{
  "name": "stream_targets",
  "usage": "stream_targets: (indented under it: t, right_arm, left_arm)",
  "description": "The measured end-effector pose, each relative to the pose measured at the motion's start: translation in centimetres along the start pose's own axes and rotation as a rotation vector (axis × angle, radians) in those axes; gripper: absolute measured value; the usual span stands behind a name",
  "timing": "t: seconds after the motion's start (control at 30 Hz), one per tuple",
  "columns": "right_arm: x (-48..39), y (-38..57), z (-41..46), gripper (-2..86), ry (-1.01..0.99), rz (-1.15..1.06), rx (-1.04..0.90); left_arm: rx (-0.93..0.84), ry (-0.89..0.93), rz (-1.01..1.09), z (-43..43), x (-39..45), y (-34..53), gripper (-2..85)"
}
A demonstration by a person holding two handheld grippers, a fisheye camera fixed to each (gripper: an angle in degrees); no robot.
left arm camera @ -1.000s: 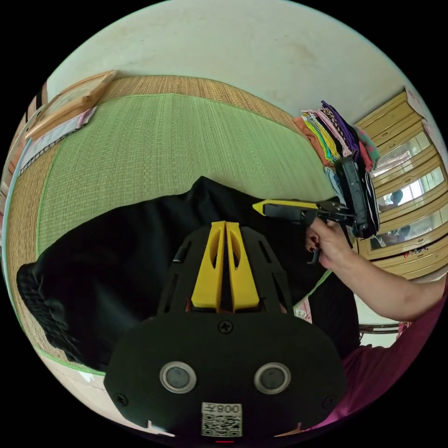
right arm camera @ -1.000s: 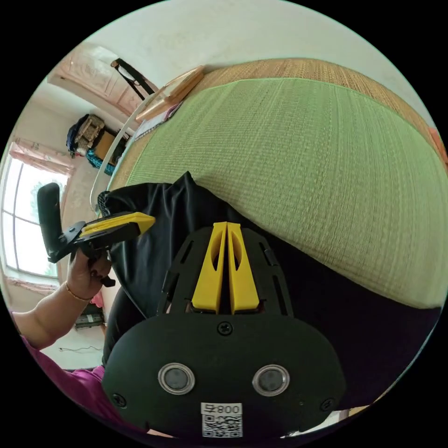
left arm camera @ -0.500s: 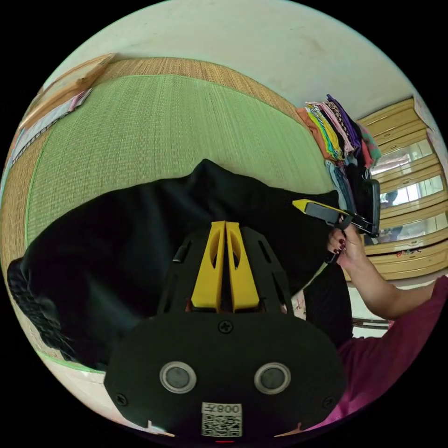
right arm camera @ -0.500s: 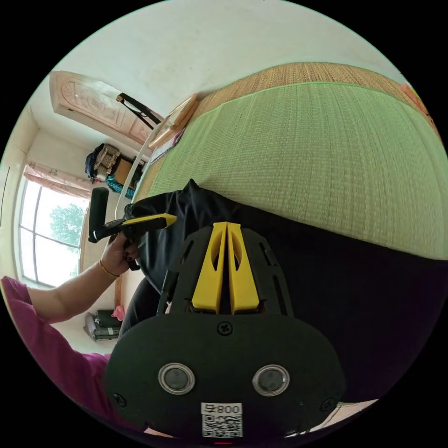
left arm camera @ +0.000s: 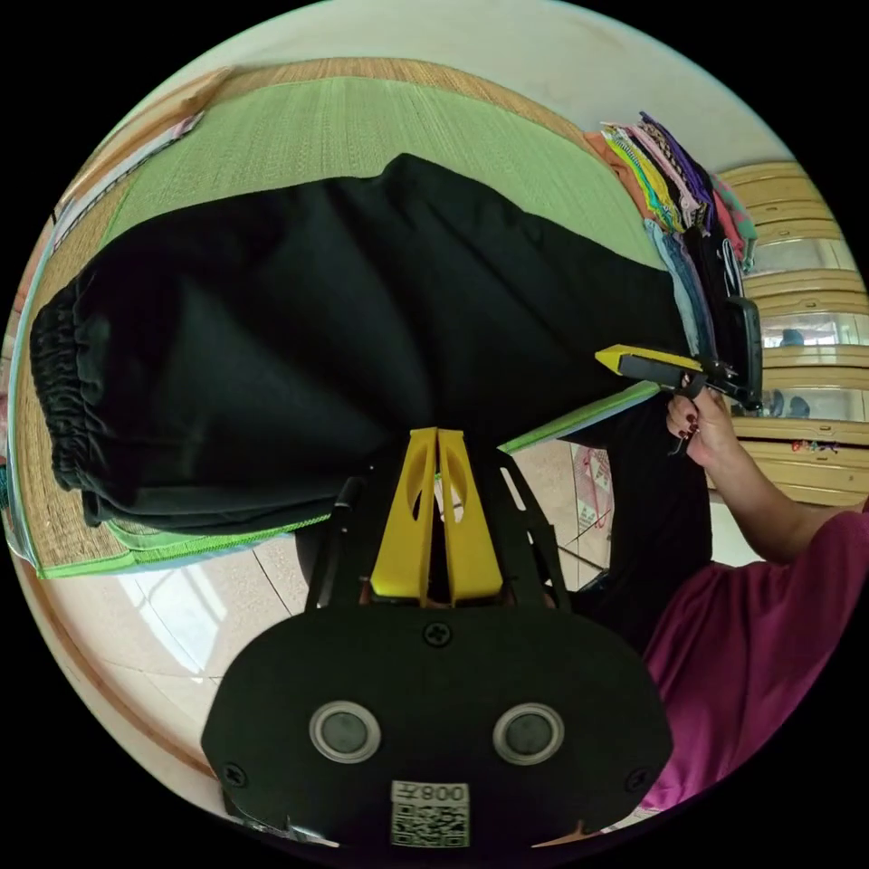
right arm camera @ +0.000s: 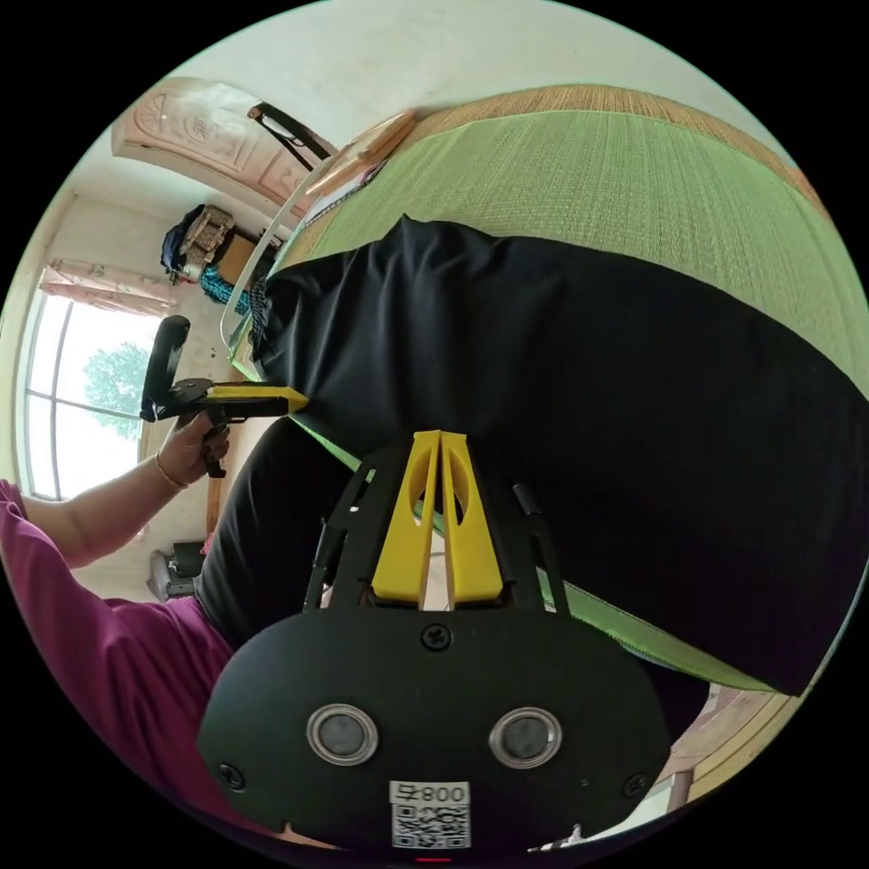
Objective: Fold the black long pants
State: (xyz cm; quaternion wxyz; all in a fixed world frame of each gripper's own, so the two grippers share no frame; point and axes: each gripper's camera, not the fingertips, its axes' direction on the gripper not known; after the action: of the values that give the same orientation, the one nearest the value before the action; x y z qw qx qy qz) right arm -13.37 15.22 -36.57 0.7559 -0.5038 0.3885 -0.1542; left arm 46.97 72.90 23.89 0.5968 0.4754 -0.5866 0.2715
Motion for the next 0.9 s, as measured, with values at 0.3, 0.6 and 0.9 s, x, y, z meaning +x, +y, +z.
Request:
stream_targets:
  t: [0.3,0.6,0.9]
  right_arm:
    - [4.6,7.4,-6.0,0.0,-0.089,0.130,0.074]
    - [11.0,16.0,-14.5,0.1,-0.028,0.258,0.183]
    - [23.4,35.4,-29.9,2.8,0.150,0.671,0.556]
  left_arm:
    - [-0.034,-0.009,-0.067,3.2,6.6,-2.6,0.0]
    - [0.010,0.025,-0.008,5.9,17.8,-7.3,0.1]
    - [0.029,0.218,0.302,12.3,38.4,-20.8,1.2]
